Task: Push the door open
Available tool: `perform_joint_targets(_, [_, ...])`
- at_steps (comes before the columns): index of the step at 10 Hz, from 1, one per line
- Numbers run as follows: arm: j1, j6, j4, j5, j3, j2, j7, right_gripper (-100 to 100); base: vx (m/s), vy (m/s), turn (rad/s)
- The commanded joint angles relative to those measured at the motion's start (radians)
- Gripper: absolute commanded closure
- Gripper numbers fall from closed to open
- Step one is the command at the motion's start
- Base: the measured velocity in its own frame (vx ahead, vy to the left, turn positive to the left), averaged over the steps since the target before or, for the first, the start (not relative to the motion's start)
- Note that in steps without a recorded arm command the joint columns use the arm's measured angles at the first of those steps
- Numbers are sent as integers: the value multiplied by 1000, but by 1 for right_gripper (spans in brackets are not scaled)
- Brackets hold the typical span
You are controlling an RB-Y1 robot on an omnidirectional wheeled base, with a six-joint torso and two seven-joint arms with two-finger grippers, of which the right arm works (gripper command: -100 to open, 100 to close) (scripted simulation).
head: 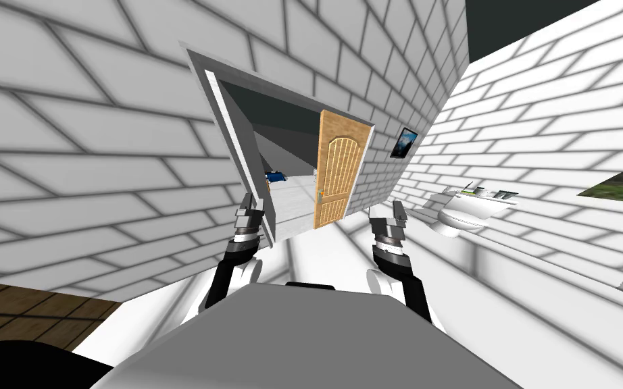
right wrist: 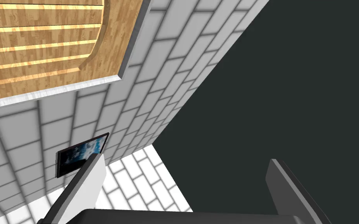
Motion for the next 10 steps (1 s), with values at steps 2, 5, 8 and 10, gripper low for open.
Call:
perform_joint_targets(2, [-34, -1, 57, 3, 3, -6, -5, -100, 51, -28, 33])
perform_joint_targets(5, [-73, -2, 123, 8, 6, -12, -11, -100, 59, -32, 23])
perform_joint_targets(8, [-124, -3, 211, 13, 10, -18, -18, -100, 71, -45, 34])
perform_joint_targets(10, [-164, -4, 277, 17, 13, -22, -24, -100, 79, -44, 41])
